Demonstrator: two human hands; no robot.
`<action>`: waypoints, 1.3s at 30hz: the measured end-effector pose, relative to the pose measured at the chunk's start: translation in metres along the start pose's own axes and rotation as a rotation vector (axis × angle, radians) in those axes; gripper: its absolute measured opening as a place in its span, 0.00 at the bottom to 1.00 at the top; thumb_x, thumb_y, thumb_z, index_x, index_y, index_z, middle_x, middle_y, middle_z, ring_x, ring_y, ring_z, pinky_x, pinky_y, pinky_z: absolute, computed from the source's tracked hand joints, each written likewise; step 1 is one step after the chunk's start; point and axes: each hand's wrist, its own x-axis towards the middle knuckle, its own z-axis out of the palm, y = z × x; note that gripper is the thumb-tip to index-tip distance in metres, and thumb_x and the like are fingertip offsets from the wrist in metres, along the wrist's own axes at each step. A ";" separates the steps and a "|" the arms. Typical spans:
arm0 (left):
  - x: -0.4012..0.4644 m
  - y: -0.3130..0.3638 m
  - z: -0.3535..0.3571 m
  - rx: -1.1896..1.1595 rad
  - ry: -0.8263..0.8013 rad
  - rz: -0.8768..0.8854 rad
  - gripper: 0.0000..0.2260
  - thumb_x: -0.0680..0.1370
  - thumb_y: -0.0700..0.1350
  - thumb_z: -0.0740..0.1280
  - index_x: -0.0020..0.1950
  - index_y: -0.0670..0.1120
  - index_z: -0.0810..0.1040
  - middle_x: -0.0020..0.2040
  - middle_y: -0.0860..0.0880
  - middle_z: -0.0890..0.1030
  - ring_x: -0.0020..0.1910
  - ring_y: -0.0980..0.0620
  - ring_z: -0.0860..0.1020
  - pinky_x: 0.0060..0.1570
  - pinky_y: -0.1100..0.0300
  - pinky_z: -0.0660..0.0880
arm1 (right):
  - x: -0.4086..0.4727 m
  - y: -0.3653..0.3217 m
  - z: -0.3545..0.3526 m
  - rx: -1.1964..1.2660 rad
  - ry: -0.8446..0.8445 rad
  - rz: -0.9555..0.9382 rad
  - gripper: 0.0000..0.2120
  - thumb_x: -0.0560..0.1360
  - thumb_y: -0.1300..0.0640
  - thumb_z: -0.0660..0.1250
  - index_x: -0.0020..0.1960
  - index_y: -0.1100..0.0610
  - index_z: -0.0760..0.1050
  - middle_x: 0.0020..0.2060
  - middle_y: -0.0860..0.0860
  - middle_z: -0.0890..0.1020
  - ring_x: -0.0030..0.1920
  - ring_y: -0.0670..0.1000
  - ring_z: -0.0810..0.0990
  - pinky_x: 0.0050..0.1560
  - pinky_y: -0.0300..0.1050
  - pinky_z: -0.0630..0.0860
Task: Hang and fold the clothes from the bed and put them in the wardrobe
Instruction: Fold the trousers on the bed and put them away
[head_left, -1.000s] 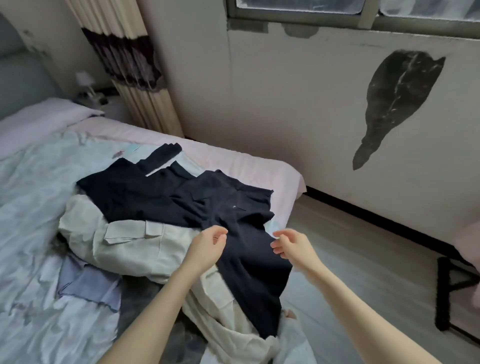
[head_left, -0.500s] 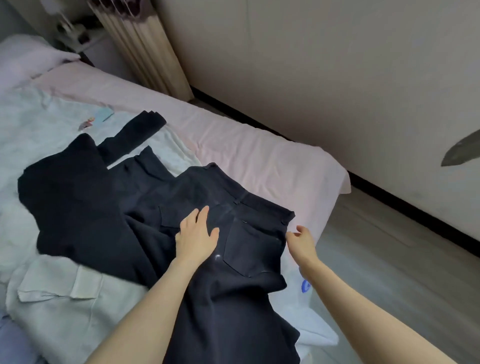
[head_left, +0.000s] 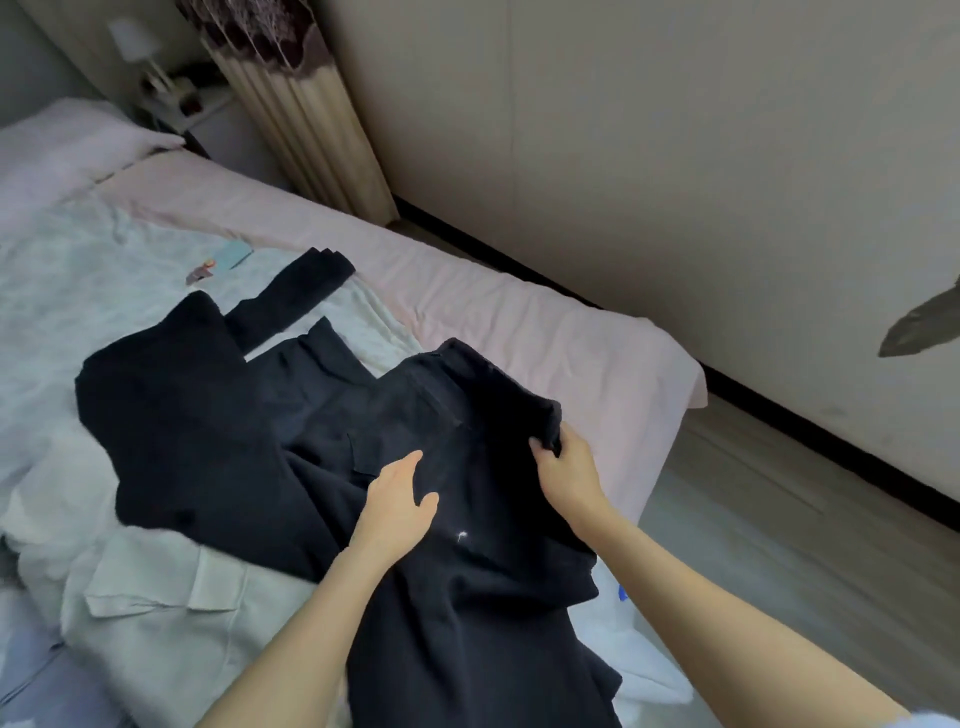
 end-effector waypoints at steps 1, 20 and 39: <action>-0.014 0.000 -0.015 -0.051 0.034 0.024 0.27 0.80 0.45 0.62 0.76 0.50 0.56 0.75 0.49 0.59 0.73 0.50 0.60 0.68 0.56 0.60 | -0.016 -0.011 -0.001 -0.059 -0.020 -0.088 0.06 0.78 0.63 0.58 0.50 0.58 0.73 0.44 0.52 0.79 0.45 0.51 0.76 0.49 0.46 0.72; -0.255 0.002 -0.143 0.493 -0.090 1.119 0.20 0.73 0.46 0.66 0.65 0.52 0.73 0.72 0.57 0.66 0.77 0.55 0.45 0.71 0.55 0.56 | -0.367 -0.077 -0.012 -0.416 0.013 -0.638 0.14 0.73 0.73 0.60 0.48 0.58 0.77 0.39 0.44 0.78 0.38 0.40 0.74 0.40 0.31 0.68; -0.265 -0.060 -0.008 0.360 -0.263 0.853 0.24 0.77 0.45 0.65 0.72 0.53 0.66 0.75 0.54 0.58 0.72 0.52 0.61 0.68 0.55 0.65 | -0.453 0.119 0.013 -0.232 0.110 0.087 0.12 0.74 0.65 0.58 0.38 0.49 0.68 0.33 0.44 0.74 0.34 0.46 0.71 0.32 0.32 0.65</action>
